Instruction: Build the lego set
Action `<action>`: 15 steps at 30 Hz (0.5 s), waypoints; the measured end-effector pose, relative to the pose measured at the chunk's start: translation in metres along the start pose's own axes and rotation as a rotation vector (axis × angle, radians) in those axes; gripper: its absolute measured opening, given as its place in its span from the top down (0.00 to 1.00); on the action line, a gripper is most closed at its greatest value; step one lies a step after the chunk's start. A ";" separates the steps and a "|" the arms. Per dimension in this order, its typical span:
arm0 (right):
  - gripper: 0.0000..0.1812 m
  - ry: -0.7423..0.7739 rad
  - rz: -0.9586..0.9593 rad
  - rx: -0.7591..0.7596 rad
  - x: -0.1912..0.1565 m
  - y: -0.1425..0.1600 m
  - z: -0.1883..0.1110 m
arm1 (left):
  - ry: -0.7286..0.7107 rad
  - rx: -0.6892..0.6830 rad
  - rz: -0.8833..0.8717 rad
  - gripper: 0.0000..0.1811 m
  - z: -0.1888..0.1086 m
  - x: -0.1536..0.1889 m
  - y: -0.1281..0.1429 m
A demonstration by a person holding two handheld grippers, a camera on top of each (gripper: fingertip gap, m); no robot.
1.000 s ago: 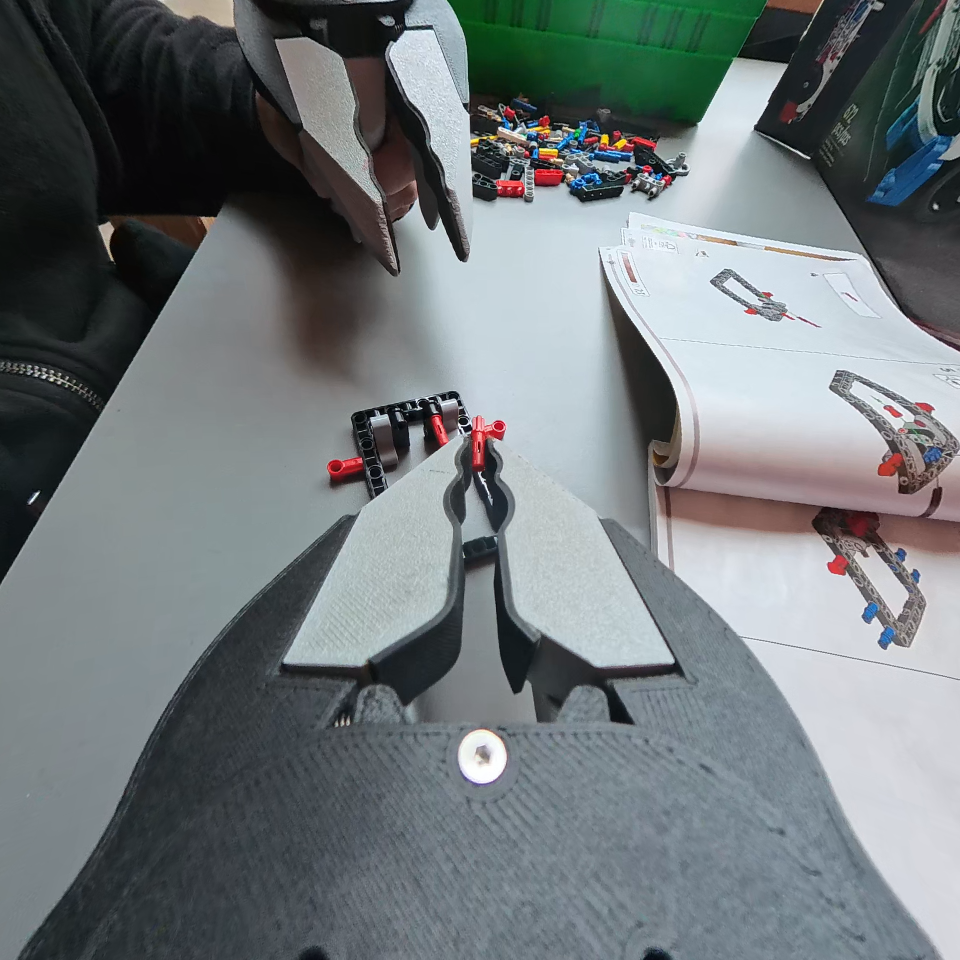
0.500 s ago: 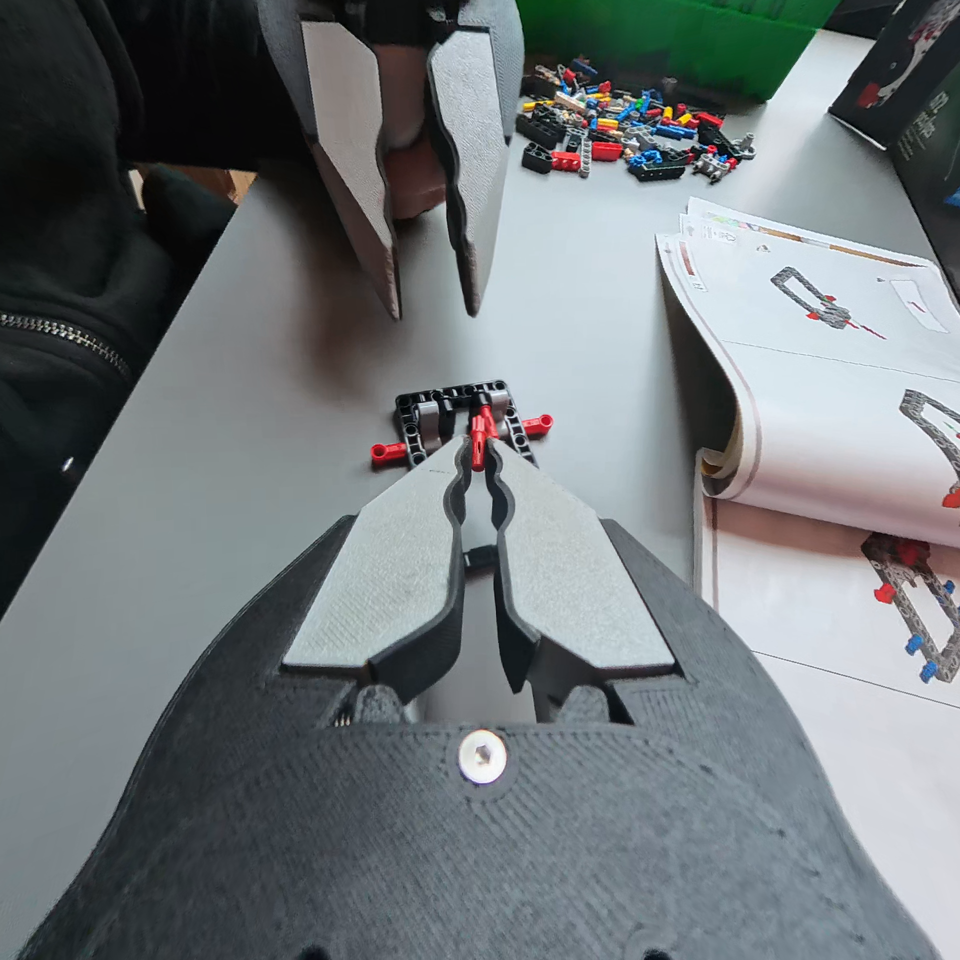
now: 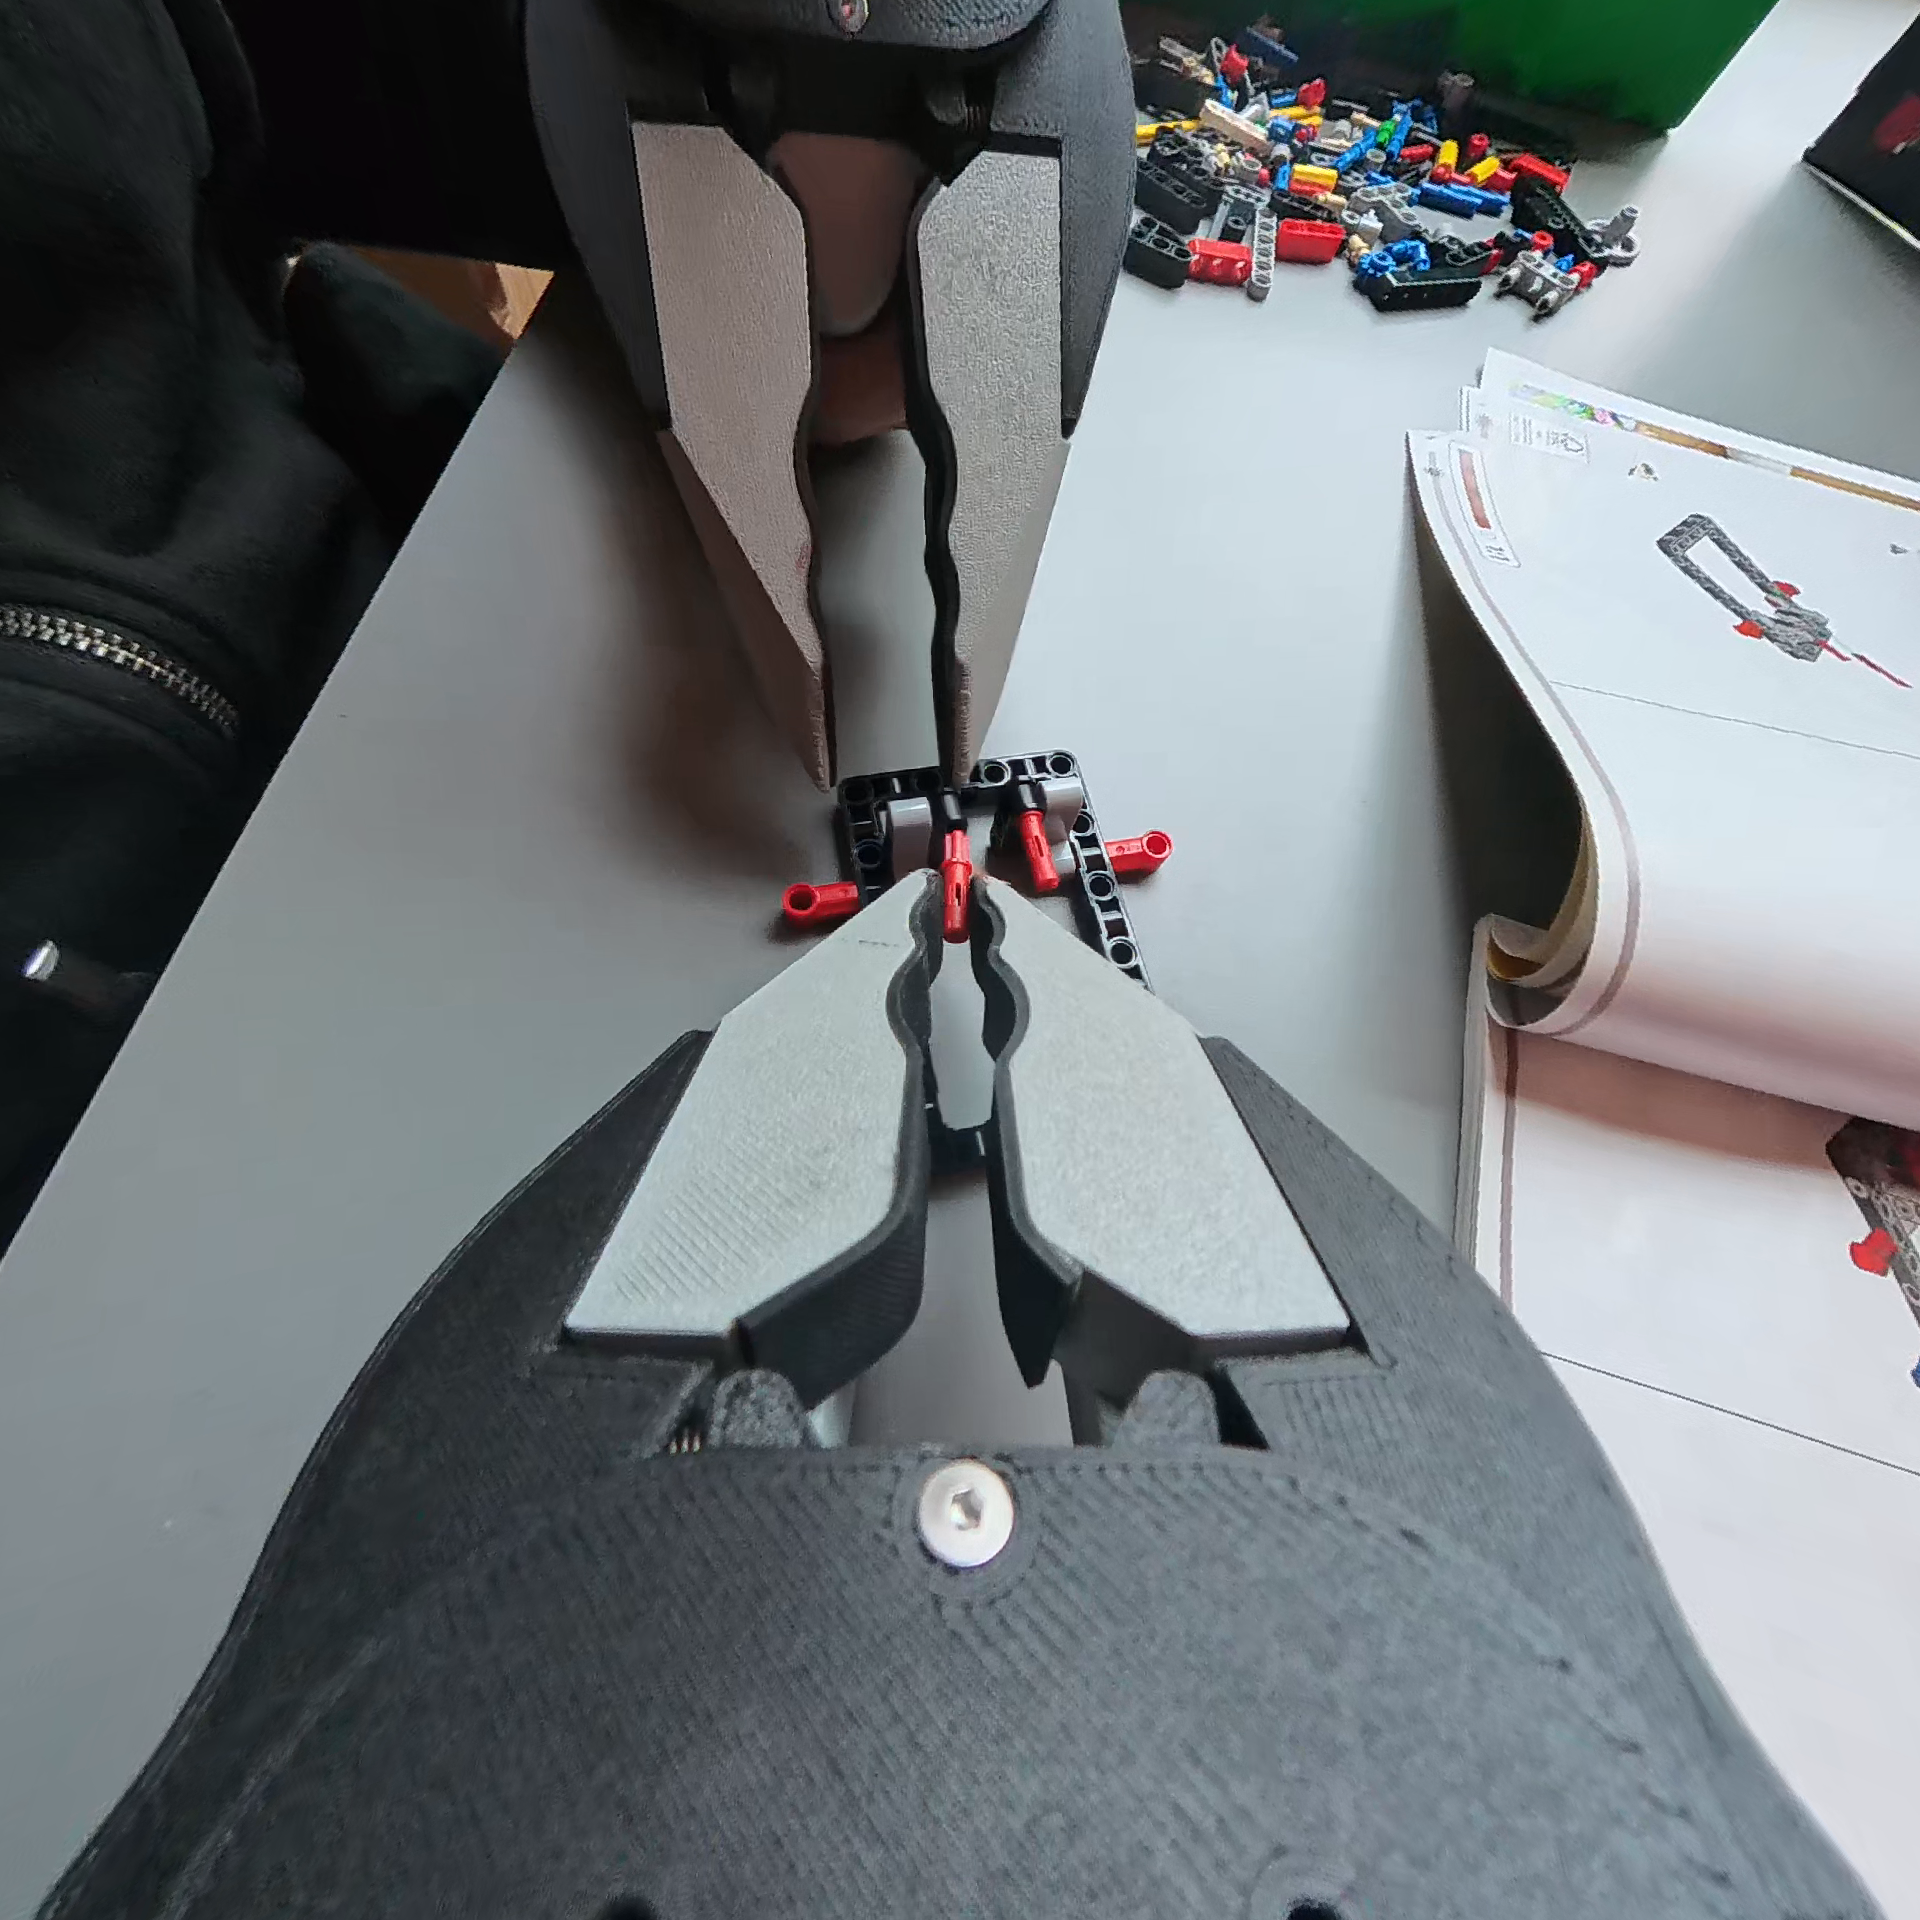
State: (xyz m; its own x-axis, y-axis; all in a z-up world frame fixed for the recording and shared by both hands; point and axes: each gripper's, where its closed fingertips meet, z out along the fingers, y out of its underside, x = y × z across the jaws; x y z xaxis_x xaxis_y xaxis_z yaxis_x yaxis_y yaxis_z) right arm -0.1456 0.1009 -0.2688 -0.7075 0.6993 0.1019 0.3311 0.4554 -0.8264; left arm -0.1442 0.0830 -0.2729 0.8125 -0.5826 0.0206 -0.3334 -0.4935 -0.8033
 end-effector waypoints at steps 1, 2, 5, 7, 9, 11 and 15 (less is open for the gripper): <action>0.99 -0.001 0.003 0.001 0.001 0.000 0.000 | 0.001 -0.008 -0.004 0.89 0.001 0.000 0.001; 0.99 -0.006 0.007 0.002 0.001 0.000 0.000 | 0.003 -0.014 -0.008 0.89 0.002 -0.001 0.001; 0.99 -0.017 0.005 -0.003 0.002 0.000 0.001 | 0.006 -0.018 -0.022 0.88 0.003 -0.002 0.001; 0.99 -0.022 -0.017 -0.007 0.001 0.001 0.002 | 0.003 -0.022 -0.022 0.88 0.003 -0.002 0.002; 0.99 -0.023 -0.040 -0.008 0.001 0.001 0.002 | -0.002 -0.039 -0.023 0.88 0.005 -0.003 0.004; 0.99 -0.029 -0.055 -0.006 0.002 0.001 0.003 | -0.010 -0.055 -0.022 0.87 0.007 -0.004 0.005; 0.99 -0.054 -0.056 -0.001 0.002 0.000 0.003 | -0.025 -0.053 -0.006 0.87 0.009 -0.004 0.003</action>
State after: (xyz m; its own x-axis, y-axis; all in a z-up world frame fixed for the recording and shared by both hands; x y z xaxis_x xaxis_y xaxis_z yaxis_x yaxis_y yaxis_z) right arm -0.1487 0.1005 -0.2706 -0.7577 0.6418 0.1179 0.2908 0.4939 -0.8195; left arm -0.1441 0.0894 -0.2812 0.8260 -0.5635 0.0094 -0.3531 -0.5304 -0.7707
